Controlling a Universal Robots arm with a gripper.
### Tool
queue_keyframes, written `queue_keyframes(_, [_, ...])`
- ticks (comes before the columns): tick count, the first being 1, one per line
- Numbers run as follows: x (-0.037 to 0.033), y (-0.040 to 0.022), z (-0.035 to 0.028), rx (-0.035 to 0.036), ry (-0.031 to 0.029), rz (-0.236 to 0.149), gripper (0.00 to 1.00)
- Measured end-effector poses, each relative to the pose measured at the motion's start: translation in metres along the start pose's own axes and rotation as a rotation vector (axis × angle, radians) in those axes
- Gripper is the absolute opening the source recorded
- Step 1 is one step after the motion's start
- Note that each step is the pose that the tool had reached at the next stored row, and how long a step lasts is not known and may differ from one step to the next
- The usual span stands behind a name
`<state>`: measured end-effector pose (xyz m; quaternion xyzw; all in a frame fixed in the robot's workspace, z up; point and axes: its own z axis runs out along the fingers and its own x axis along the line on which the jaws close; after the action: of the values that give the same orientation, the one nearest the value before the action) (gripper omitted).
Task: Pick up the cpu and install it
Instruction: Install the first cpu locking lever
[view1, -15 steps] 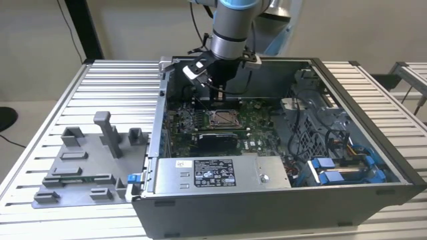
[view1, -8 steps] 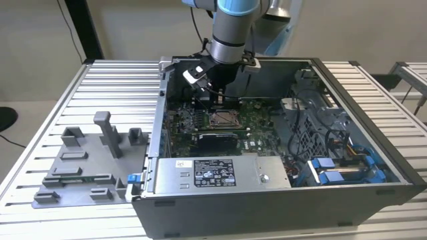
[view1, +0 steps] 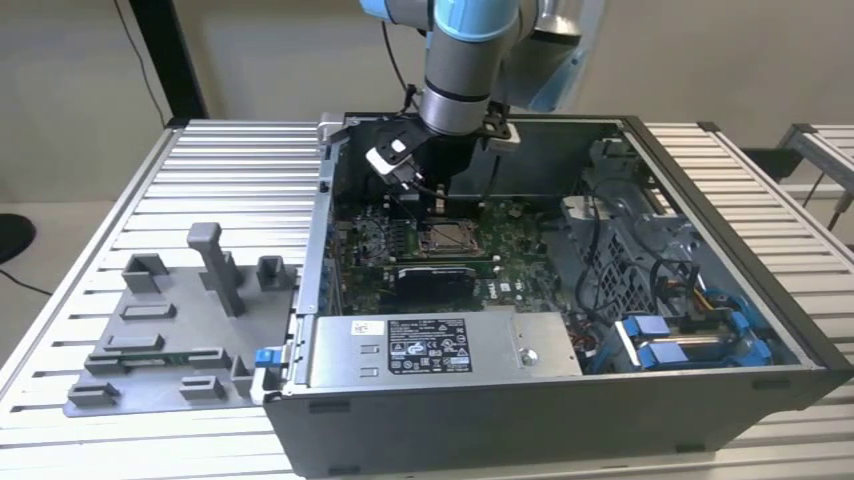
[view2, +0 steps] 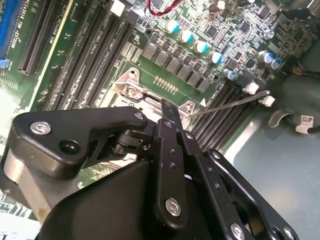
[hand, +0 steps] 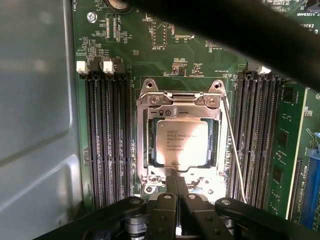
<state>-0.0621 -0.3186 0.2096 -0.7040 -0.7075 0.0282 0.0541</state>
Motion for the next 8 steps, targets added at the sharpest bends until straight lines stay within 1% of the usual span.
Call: queue_keyframes(8, [-0.0002,0.0006,0.0051,0.0,0.0002,0.0,0.0])
